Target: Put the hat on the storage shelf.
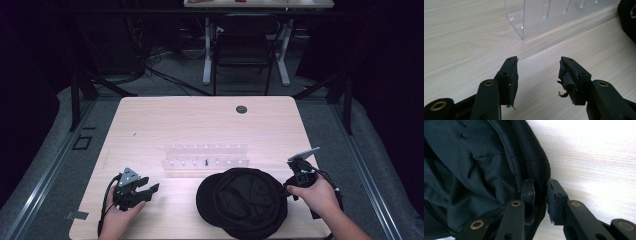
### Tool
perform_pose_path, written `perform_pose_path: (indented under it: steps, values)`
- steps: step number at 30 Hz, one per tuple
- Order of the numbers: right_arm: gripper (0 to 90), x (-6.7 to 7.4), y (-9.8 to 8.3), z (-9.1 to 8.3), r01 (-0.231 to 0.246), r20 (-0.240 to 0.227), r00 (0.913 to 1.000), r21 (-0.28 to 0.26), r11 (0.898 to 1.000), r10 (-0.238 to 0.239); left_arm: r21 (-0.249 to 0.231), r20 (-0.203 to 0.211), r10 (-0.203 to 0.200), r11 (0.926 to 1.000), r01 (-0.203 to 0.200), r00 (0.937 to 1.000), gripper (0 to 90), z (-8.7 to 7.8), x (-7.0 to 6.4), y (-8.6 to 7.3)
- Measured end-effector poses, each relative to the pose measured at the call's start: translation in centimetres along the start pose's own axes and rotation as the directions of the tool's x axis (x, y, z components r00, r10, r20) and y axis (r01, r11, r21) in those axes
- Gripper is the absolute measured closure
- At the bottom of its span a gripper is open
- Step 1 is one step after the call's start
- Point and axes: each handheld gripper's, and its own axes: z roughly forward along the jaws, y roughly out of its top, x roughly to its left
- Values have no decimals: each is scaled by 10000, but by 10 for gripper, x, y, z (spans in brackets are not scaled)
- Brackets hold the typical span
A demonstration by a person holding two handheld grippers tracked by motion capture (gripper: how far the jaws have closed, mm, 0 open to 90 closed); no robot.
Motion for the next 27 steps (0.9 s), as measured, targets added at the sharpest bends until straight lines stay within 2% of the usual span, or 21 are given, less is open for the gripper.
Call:
perform_pose_path:
  steps: [1, 3, 4, 5, 8, 9, 11, 12, 13, 14, 17, 20, 23, 27]
  values:
    - [762, -1, 2, 1, 210, 44, 9998, 288, 9994, -211, 41, -7, 71, 10000, -71, 10000, 492, 0, 0, 0]
    - [760, -1, 1, 3, 22, 2, 10000, 176, 9998, -22, 56, 3, 69, 10000, -69, 10000, 492, 0, 0, 0]
    - [758, -3, 3, 3, 146, 46, 9999, 302, 9994, -147, 61, 4, 85, 9999, -85, 10000, 492, 0, 0, 0]
    - [758, -4, 3, 6, -95, -157, 9998, 200, 9998, 98, 59, 5, 82, 9999, -82, 10000, 492, 0, 0, 0]
    - [763, -5, 4, 7, -151, -105, 9998, 247, 9996, 154, 70, 16, 63, 10000, -63, 10000, 492, 0, 0, 0]
    - [766, -6, 4, 8, -119, -210, 9997, 207, 9997, 124, 69, 16, 62, 10000, -62, 10000, 492, 0, 0, 0]
    - [774, -6, 5, 7, 36, -82, 10000, 493, 9988, -32, 64, 8, 46, 10000, -46, 10000, 492, 0, 1, 0]
    - [777, -5, 5, 8, -41, -123, 9999, 485, 9988, 47, 58, 9, 36, 10000, -36, 10000, 492, 0, 1, 0]
    - [780, -3, 5, 10, -192, -175, 9997, 236, 9995, 196, 53, 12, 40, 10000, -40, 10000, 492, 0, 1, 0]
    - [791, -4, 6, 9, 14, -29, 10000, 533, 9986, -12, 48, 0, 44, 10000, -44, 10000, 492, 0, 0, 0]
    - [818, -2, 7, 10, -145, -37, 9999, 539, 9984, 148, 38, -20, 44, 10000, -44, 10000, 492, 0, 1, 0]
    - [832, -1, 7, 9, -92, 33, 10000, 716, 9974, 90, 30, -35, 17, 10000, -17, 10000, 492, 0, 1, 0]
    - [854, 1, 7, 8, -178, -43, 9998, 635, 9978, 181, 51, -32, 39, 10000, -39, 10000, 492, 0, 1, 0]
    - [865, 3, 7, 4, 55, -43, 10000, 712, 9974, -52, 72, -23, 12, 10000, -11, 10000, 492, 0, 1, 0]
